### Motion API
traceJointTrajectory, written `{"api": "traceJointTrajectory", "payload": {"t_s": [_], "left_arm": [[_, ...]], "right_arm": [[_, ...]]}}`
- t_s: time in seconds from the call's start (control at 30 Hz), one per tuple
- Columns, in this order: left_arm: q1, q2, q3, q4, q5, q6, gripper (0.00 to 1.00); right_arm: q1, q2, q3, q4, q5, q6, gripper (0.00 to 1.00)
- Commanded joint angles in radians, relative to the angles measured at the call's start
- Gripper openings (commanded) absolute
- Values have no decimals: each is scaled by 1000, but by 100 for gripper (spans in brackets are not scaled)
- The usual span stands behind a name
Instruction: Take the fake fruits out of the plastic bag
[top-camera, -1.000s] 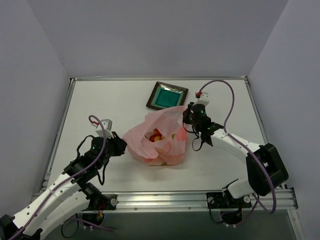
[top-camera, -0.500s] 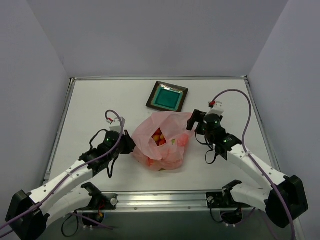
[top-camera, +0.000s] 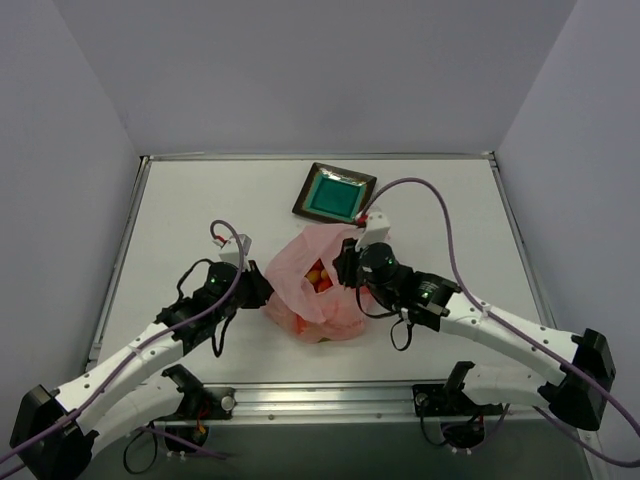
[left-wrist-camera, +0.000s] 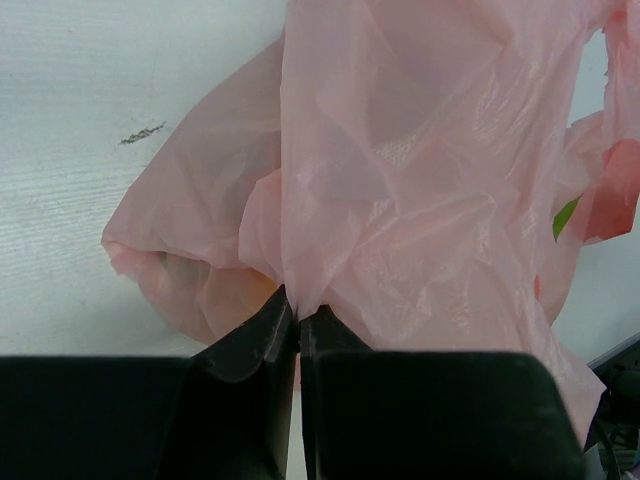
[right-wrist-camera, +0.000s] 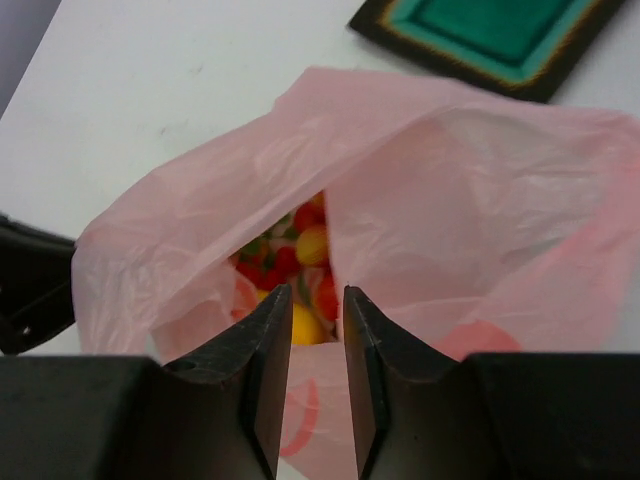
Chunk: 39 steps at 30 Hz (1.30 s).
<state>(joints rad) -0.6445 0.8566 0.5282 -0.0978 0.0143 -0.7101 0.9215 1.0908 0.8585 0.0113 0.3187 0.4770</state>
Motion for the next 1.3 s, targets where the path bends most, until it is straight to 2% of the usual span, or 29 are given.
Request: {"api": "traceJointTrajectory", "payload": {"t_s": [0.0, 0.03, 0.07, 0.13, 0.17, 0.2, 0.23, 0.27, 0.33, 0.37, 0.4, 0.5, 0.57, 0.67, 0.93, 1.0, 1.1, 1.13, 1.17, 1.27], "left_arm": [[9, -25, 76, -48, 26, 24, 5], [8, -36, 91, -68, 30, 29, 7], [11, -42, 99, -109, 39, 34, 9], [11, -63, 125, -161, 46, 40, 23], [12, -74, 133, -208, 55, 40, 30], [13, -86, 138, -230, 58, 43, 35], [13, -111, 142, -250, 62, 43, 45], [13, -123, 154, -296, 70, 43, 50], [13, -158, 164, -336, 82, 34, 64], [11, -169, 170, -365, 90, 32, 67], [12, -180, 179, -378, 110, 25, 68], [12, -208, 184, -402, 180, 24, 68], [5, -212, 173, -366, 269, 2, 68], [-32, -188, 130, -214, 351, -52, 76], [-145, 60, 104, 182, 283, -118, 80], [-156, 100, 101, 210, 234, -121, 80], [-159, 119, 69, 259, 136, -137, 72], [-159, 104, 58, 289, 115, -140, 62], [-159, 93, 38, 303, 98, -140, 57], [-162, 49, 26, 281, 18, -132, 44]], "right_arm": [[53, 78, -27, 141, -122, -5, 25], [54, 83, -38, 171, -221, 0, 26], [54, 86, -48, 197, -259, 12, 33], [54, 104, -68, 252, -358, 5, 47], [53, 115, -69, 259, -362, 5, 60], [53, 144, -69, 271, -362, 0, 63], [51, 159, -67, 276, -359, -1, 63], [47, 172, -64, 283, -356, 0, 58], [39, 210, -62, 323, -357, 14, 44], [31, 219, -61, 340, -357, 23, 32], [25, 236, -59, 373, -357, 29, 28], [-2, 273, -53, 455, -366, 69, 10], [-19, 291, -50, 493, -380, 115, 1], [-27, 320, -41, 538, -385, 149, 0], [-35, 308, -96, 598, -394, 230, 0], [-35, 305, -104, 610, -405, 242, 0], [-36, 294, -125, 630, -420, 258, 0], [-36, 294, -127, 625, -421, 256, 0], [-36, 291, -127, 618, -418, 258, 0], [-35, 275, -139, 613, -417, 259, 0]]}}
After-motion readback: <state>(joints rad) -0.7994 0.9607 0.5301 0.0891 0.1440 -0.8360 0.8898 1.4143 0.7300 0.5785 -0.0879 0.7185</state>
